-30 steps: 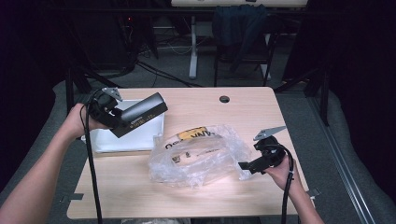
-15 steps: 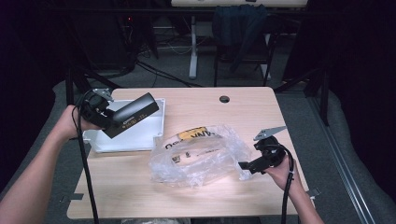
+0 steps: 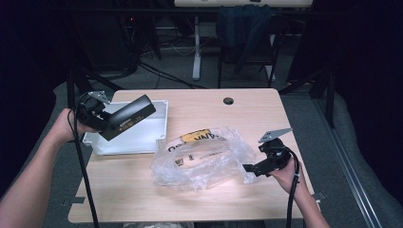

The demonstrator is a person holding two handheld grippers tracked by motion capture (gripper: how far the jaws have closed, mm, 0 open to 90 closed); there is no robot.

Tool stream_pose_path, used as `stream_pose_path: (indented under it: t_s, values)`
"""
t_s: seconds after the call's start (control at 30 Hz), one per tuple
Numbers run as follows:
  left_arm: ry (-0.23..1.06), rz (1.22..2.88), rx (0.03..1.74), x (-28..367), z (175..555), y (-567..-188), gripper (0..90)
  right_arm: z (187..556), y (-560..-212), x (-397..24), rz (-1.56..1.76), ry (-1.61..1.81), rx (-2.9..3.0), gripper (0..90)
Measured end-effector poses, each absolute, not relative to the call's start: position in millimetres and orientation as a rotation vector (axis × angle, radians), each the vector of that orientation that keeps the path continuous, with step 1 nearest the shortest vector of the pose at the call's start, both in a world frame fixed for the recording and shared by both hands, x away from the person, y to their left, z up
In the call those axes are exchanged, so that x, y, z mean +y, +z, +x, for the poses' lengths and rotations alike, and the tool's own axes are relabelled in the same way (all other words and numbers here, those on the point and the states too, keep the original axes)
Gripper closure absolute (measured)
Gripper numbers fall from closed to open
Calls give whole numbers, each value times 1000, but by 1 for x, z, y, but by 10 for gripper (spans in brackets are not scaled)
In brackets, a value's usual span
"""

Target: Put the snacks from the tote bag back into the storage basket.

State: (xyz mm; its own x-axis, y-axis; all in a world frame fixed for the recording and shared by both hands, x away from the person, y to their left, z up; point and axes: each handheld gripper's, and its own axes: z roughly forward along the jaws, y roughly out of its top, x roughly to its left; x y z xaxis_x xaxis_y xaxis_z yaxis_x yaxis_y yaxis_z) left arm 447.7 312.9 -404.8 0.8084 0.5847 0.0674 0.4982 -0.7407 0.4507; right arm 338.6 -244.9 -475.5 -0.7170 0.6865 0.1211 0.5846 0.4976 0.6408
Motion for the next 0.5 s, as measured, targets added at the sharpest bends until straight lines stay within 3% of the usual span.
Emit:
stream_pose_path:
  t_s: [0.5]
  values:
    - [254, 2640, 792, 313, 456, -446, 435, 338, -475, -244, 1103, 1014, 2587, 0]
